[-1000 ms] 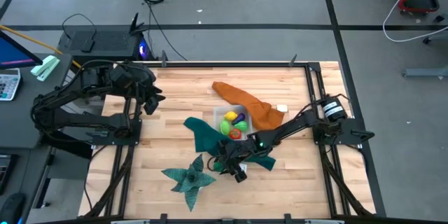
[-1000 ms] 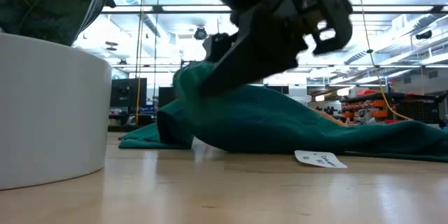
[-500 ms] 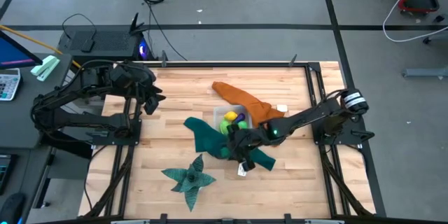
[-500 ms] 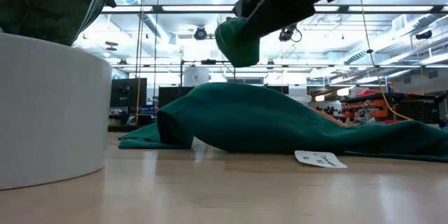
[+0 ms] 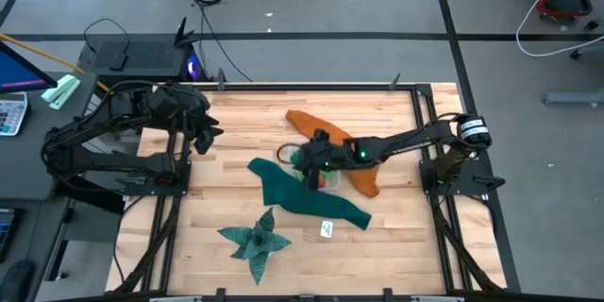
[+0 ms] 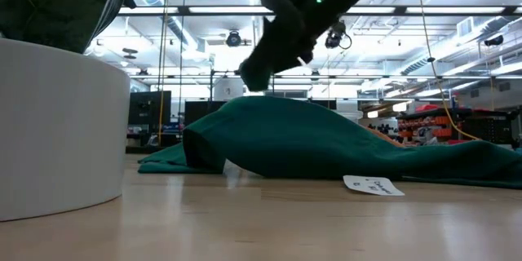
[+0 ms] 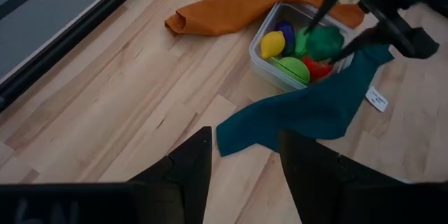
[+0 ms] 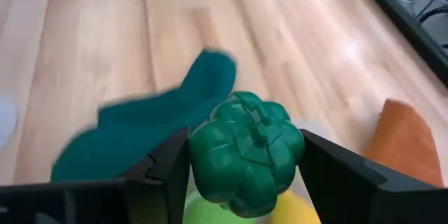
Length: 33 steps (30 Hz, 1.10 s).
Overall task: Pick and placing Produce into tupperware
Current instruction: Put the green bell pepper into the transparent bin
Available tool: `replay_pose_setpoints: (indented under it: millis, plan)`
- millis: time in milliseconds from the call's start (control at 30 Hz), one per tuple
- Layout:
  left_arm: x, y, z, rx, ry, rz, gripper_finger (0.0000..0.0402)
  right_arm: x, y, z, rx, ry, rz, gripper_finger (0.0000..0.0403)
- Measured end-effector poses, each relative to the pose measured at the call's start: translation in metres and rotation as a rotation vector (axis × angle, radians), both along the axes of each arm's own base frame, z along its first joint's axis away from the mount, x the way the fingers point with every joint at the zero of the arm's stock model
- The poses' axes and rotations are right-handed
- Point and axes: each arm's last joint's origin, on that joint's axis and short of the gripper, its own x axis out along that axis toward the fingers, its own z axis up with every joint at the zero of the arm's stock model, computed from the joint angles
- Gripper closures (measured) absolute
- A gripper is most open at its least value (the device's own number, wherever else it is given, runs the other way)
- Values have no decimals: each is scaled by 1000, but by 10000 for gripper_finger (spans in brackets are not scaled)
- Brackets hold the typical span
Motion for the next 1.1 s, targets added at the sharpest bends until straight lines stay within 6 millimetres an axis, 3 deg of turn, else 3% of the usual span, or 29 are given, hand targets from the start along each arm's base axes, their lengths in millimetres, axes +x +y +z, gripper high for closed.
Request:
replay_pose_setpoints:
  millis: [167, 300, 467, 833, 1100]
  plan:
    - [0, 0, 0, 2, -4, 0, 230, 8, -19, 6, 41, -113, -79, 206]
    - [0, 0, 0, 2, -5, 0, 230, 8, -27, -8, 62, -109, -130, 201]
    - [1, 0, 0, 2, -5, -2, 230, 2, -28, -30, 69, -99, -179, 204]
    - [0, 0, 0, 18, 0, -16, 230, -10, -31, -53, 56, -153, -285, 202]
    - [1, 0, 1, 21, -3, -18, 230, -10, -28, -54, 72, -193, -283, 203]
